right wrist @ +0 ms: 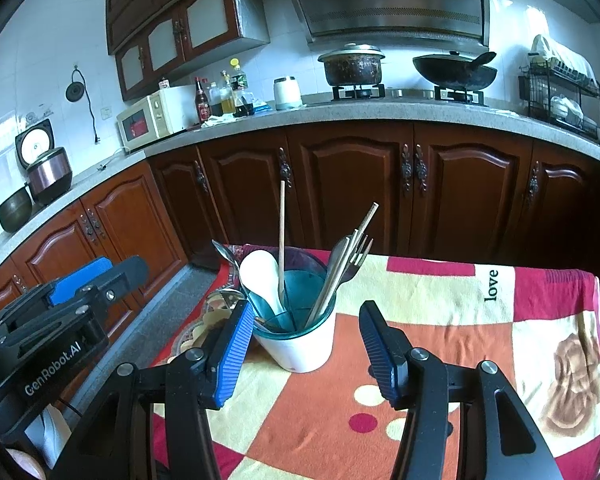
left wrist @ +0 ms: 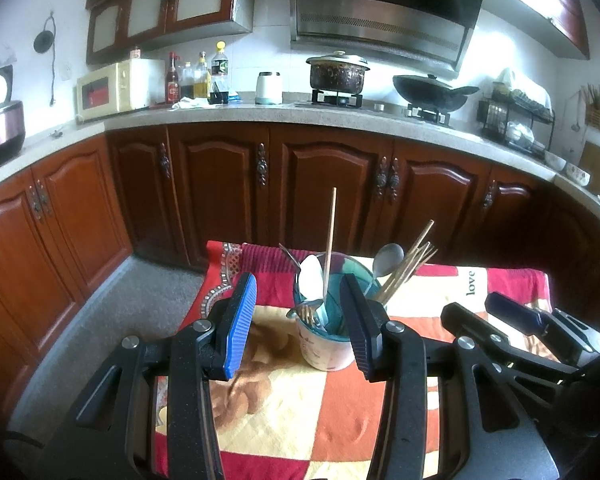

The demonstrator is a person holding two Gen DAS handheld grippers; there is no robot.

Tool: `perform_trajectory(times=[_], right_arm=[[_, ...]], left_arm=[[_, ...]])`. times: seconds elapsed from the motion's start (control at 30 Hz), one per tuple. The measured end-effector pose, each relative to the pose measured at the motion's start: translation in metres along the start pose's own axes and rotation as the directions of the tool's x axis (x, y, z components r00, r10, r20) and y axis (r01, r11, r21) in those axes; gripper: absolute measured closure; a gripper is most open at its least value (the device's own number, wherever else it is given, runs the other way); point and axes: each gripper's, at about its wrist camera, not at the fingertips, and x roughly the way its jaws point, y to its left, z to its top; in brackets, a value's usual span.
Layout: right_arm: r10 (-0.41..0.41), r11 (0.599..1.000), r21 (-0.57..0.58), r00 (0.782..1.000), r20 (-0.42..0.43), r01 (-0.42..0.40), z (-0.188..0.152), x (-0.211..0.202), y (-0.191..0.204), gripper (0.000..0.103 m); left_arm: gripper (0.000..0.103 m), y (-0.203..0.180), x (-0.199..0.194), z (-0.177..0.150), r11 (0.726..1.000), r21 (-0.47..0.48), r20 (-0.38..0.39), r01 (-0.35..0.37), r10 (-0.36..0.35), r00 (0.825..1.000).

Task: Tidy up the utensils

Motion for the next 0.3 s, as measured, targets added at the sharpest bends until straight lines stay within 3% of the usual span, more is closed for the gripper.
perform_trajectory(times=[0.3], right_arm=[[0.003, 1.0, 0.019, 1.0, -0.016, -0.003, -0.0027, 0.0064, -0.0081, 0.05]], left_arm=[[0.06, -0.004, 0.0082, -0.0063, 1.0, 0.023, -0.011, -0.017, 0.018, 1.0]])
